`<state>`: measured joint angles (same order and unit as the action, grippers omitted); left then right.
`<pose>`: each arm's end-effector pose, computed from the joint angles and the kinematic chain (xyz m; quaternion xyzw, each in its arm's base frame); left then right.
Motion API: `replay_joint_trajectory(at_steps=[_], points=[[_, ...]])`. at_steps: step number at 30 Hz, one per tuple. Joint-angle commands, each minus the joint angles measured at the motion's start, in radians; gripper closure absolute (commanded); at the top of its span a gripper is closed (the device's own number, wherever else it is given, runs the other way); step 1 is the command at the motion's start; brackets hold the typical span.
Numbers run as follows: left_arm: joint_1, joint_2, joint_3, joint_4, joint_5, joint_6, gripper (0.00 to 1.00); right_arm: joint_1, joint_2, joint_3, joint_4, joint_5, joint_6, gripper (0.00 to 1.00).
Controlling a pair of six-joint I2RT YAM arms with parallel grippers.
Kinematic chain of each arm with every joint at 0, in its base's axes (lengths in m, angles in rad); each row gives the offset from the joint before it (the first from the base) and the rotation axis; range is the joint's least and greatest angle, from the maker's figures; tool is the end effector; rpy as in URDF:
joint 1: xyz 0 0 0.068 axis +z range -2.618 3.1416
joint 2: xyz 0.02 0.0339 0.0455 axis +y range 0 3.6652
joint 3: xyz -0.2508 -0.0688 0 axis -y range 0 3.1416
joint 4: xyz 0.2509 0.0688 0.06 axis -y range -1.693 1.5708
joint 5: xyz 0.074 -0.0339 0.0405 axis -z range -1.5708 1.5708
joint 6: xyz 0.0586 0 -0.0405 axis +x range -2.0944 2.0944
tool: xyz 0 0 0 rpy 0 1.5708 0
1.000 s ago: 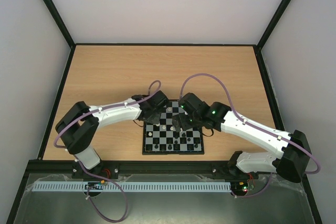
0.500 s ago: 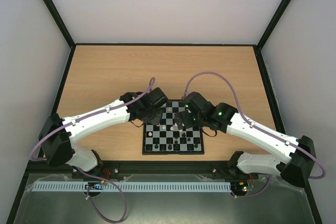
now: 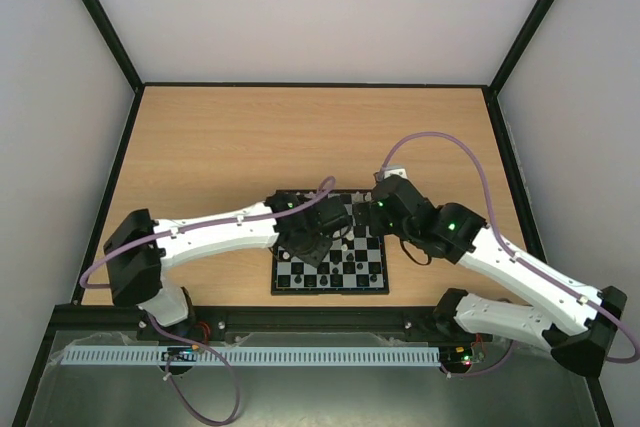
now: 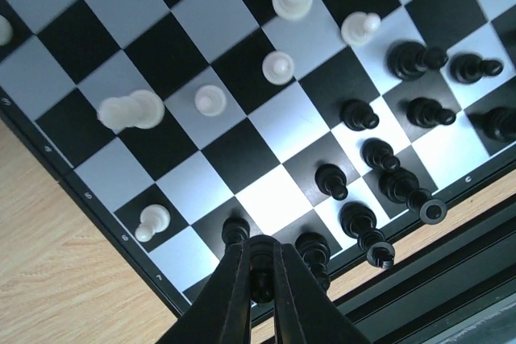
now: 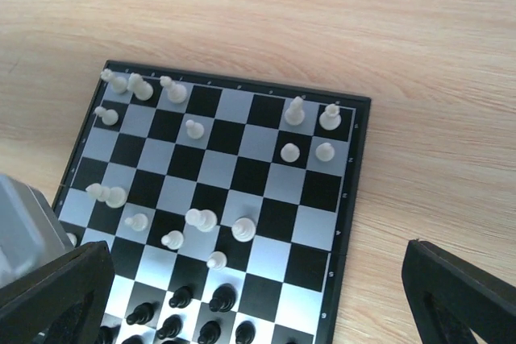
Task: Set up the chess pieces on the board
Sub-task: Place the chess piece on the chessboard.
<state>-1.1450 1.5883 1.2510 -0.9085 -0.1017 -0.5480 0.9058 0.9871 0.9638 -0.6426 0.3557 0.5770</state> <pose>0.1389 -0.2919 0.2125 0.2820 0.9444 -0.0878 0.1446 0.1613 0.1726 0.2973 -0.0686 0.8859 0.1732 0.4248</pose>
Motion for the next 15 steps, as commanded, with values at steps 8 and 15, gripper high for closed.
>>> replay_joint_trajectory(at_steps=[8,15], points=[[-0.063,0.09,0.004,-0.01,0.029,0.003,0.96,-0.011,-0.067,0.014,-0.062,0.096,0.036,0.02],[-0.074,0.121,-0.037,0.058,0.048,-0.016,0.96,-0.012,-0.063,0.01,-0.056,0.085,0.029,0.01]])
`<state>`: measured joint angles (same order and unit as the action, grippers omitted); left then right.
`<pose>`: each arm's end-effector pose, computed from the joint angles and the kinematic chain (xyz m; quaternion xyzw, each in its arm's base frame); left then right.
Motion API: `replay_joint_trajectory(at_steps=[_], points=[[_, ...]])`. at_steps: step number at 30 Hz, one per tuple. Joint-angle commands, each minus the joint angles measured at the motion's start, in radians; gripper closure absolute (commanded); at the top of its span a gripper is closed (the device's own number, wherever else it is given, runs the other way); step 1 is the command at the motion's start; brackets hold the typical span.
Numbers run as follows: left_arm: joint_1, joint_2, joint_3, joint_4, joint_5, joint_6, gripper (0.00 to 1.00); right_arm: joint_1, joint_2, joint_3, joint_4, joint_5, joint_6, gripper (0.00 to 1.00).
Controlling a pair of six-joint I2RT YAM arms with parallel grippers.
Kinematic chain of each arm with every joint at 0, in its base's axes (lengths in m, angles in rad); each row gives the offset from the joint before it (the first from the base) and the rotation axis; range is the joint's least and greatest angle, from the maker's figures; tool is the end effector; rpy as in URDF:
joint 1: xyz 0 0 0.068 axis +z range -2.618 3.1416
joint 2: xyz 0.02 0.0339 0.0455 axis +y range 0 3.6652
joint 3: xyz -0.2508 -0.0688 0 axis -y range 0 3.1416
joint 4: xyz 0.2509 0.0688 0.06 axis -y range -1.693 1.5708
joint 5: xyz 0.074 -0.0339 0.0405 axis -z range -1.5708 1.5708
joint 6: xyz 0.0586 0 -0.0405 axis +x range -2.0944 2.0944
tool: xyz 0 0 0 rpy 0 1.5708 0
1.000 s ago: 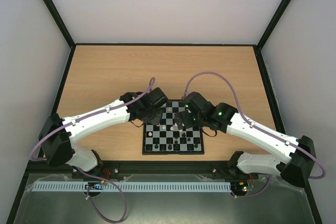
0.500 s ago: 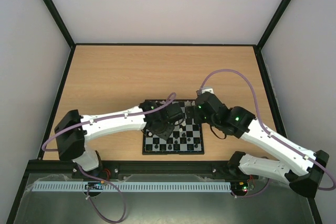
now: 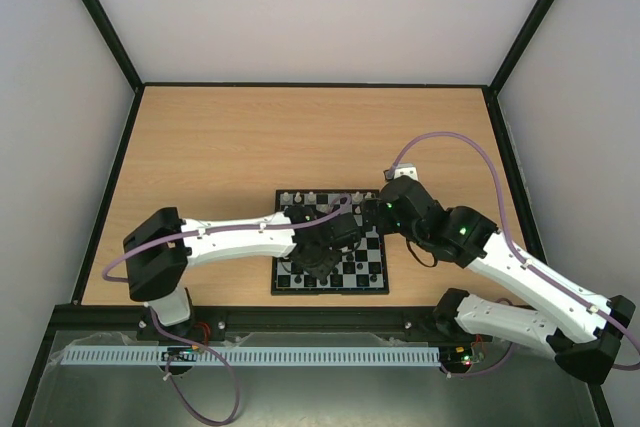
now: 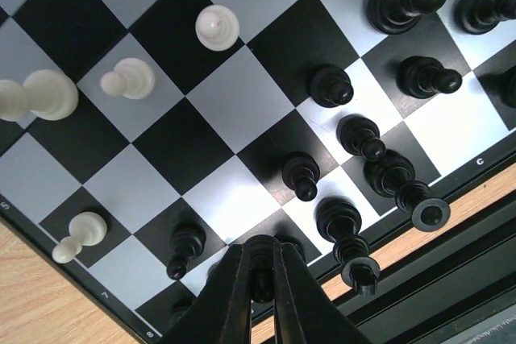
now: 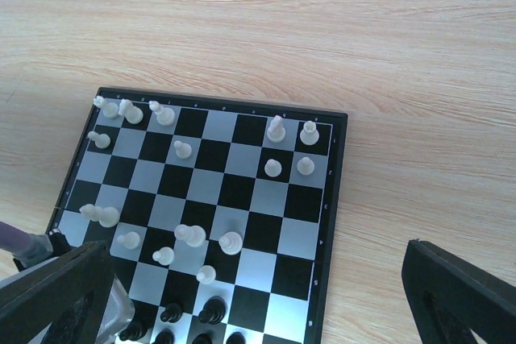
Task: Set up the chess pieces on the board
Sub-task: Place the chess piece on the chessboard.
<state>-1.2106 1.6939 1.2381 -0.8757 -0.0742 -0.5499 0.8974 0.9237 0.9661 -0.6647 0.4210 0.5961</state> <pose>0.1217 -0.3109 0.1772 0.3176 0.9400 -0.0685 0.1044 0.1562 0.1574 0.3099 -0.0362 0.8745 0.1669 0.4540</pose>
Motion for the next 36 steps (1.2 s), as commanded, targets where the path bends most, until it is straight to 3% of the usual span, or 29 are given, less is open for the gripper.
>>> replay_joint_trajectory(at_steps=[1,36], points=[[-0.009,0.02,-0.026,0.028,0.011,-0.019,0.96,-0.004,0.002,0.006,-0.033,0.017,0.009,0.01],[0.023,0.026,-0.133,0.152,-0.05,-0.042,0.92,-0.004,0.038,-0.006,-0.021,0.001,-0.002,0.01]])
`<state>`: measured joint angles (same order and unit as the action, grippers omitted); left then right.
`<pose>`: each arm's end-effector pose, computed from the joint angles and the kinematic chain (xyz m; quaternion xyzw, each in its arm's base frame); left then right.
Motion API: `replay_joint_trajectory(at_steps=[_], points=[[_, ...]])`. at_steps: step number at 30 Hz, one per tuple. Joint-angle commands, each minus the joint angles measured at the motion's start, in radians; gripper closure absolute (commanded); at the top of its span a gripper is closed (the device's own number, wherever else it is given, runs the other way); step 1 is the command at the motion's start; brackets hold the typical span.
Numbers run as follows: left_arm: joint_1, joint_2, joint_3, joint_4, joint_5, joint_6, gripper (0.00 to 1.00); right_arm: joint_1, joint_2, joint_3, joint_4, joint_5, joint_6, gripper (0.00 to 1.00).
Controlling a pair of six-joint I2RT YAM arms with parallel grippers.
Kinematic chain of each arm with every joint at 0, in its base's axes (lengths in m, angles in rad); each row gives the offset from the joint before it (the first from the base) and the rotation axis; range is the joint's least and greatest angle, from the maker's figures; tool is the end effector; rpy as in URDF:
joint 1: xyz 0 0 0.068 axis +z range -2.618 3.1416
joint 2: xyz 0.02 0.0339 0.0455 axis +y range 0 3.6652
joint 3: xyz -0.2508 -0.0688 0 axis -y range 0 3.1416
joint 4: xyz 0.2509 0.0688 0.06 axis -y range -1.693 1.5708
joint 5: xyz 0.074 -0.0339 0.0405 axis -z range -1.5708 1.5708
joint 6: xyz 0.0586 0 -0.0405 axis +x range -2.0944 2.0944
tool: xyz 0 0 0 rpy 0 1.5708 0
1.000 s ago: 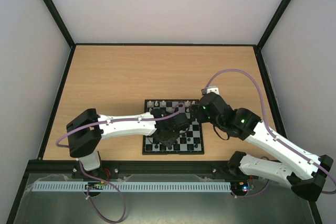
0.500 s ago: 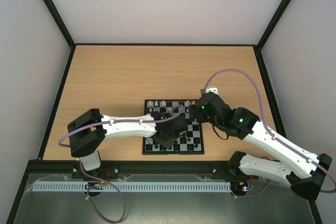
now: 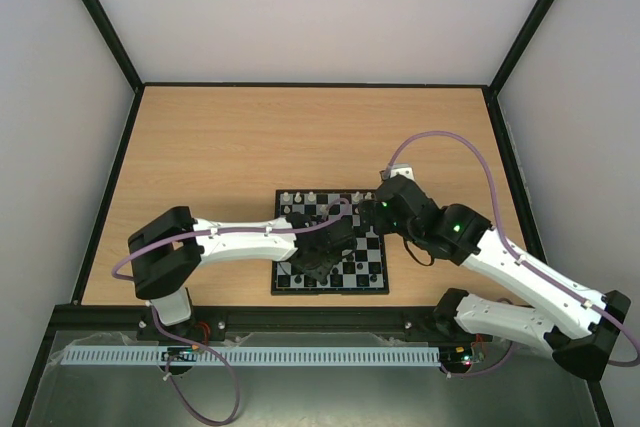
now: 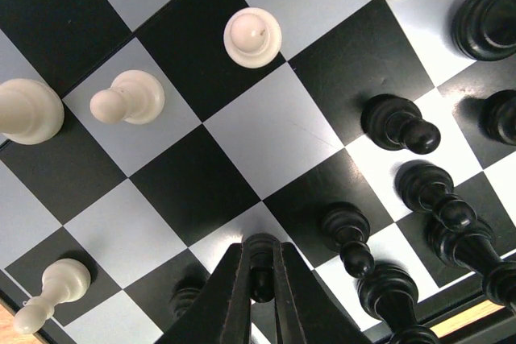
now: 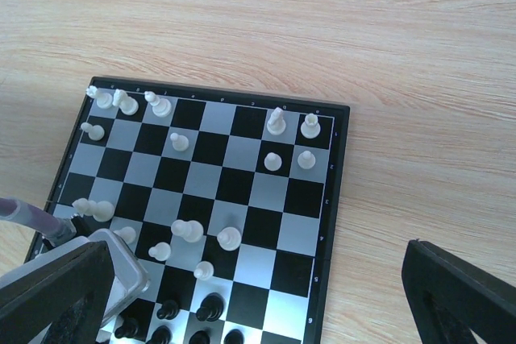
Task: Set up the chess pieces on the board
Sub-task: Place the chess piece on the chessboard.
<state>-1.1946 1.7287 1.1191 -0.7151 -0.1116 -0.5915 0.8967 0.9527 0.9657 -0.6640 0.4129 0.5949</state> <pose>0.1279 -0.3061 0.1385 0.2878 0.9482 -0.0608 0.1200 0.1596 0.1621 0.3038 -0.0419 0.8808 0.1599 0.4438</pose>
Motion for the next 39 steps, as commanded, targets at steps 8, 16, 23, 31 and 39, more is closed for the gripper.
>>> replay_joint_trajectory(at_steps=[8,16,23,31,39], points=[[0.007,-0.031,-0.01,-0.025,-0.013,-0.015,0.89,-0.003,0.014,-0.007,-0.022,0.005,-0.001,0.02],[0.005,-0.047,-0.008,-0.034,-0.019,-0.022,0.88,-0.003,0.016,-0.008,-0.022,0.007,-0.001,0.02],[0.006,-0.052,-0.018,-0.03,-0.016,-0.025,0.88,-0.004,0.022,-0.01,-0.021,0.004,-0.002,0.01],[0.006,-0.047,-0.04,-0.011,-0.007,-0.026,0.87,-0.003,0.028,-0.01,-0.019,0.001,-0.005,0.01],[0.005,-0.06,-0.022,-0.012,-0.018,-0.027,0.7,-0.004,0.033,-0.01,-0.02,-0.006,-0.007,0.01]])
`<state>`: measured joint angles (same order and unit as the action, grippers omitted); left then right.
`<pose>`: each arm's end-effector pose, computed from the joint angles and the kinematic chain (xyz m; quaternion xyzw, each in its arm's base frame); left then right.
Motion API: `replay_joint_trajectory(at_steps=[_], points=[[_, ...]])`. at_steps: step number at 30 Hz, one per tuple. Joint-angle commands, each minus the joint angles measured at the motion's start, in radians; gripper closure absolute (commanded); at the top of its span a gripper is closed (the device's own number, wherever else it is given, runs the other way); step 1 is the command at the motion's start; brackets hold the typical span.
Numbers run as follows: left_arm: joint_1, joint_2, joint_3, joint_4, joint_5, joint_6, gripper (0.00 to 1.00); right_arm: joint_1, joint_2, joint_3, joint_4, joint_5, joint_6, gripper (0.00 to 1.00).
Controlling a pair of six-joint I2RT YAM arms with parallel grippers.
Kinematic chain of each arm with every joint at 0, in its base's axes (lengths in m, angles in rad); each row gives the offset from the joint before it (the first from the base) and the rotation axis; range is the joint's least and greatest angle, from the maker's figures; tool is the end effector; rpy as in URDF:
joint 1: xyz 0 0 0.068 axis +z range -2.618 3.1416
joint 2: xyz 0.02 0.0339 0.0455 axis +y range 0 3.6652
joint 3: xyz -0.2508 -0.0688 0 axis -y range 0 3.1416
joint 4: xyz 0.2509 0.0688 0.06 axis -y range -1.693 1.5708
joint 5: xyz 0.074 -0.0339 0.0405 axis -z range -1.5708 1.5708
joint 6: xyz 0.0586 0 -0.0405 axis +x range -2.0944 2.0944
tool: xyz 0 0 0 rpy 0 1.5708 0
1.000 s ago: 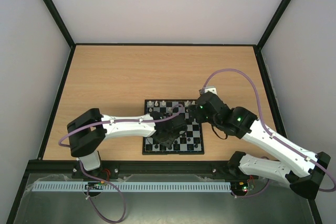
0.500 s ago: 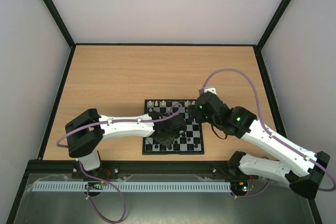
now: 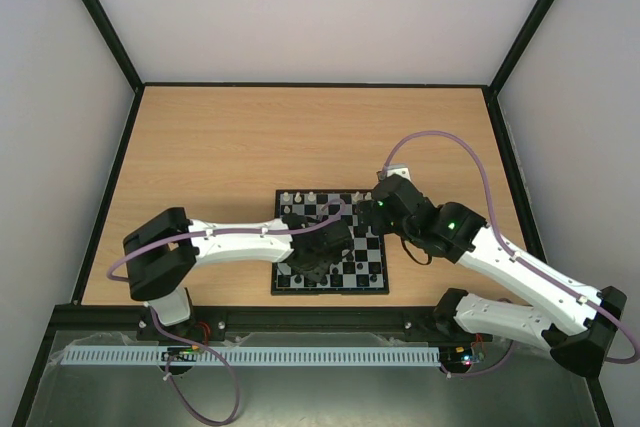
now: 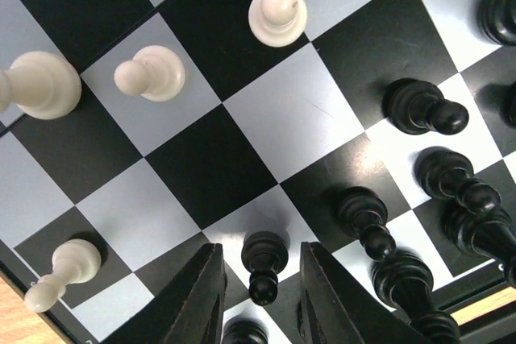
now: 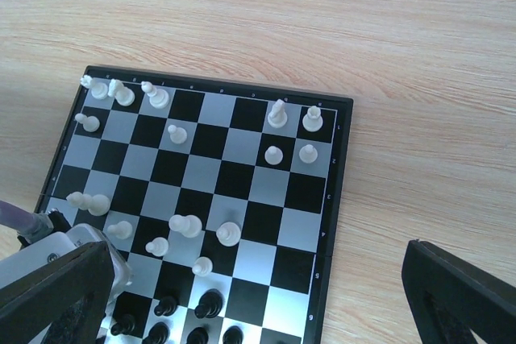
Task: Set up the chess pieces on the board
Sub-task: Place the chess piece on the chessboard, then pick up the chess piece from the chessboard.
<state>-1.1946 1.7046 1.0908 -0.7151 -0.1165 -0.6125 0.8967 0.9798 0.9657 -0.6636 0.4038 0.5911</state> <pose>0.1257 -0.2996 0.1382 0.2777 0.9513 -0.0589 0.1199 0.1626 0.1666 0.2980 -0.0489 0.8865 0.1534 0.4338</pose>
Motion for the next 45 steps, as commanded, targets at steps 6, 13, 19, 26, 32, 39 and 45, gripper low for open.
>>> replay_joint_trajectory(at_steps=[6,13,19,26,32,39,45], points=[[0.006,-0.093,0.045,-0.04,-0.067,-0.01,0.57,-0.003,0.008,-0.008,-0.021,0.007,-0.001,0.01],[0.025,-0.238,0.092,-0.081,-0.134,0.027,0.35,-0.004,0.044,0.006,-0.026,-0.05,-0.009,0.02],[0.115,-0.404,-0.002,-0.03,-0.162,0.024,0.08,-0.003,0.105,0.007,-0.004,-0.124,-0.016,0.01],[0.255,-0.51,-0.13,0.116,-0.13,0.032,0.01,-0.004,0.221,0.051,0.009,-0.156,-0.019,0.01],[0.376,-0.568,-0.201,0.162,-0.117,0.044,0.01,-0.004,0.325,0.09,0.011,-0.219,-0.043,0.01],[0.426,-0.582,-0.25,0.211,-0.071,0.045,0.01,-0.004,0.398,0.113,0.015,-0.337,-0.077,0.24],[0.428,-0.571,-0.266,0.241,-0.063,0.046,0.01,-0.001,0.448,0.104,0.011,-0.355,-0.105,0.39]])
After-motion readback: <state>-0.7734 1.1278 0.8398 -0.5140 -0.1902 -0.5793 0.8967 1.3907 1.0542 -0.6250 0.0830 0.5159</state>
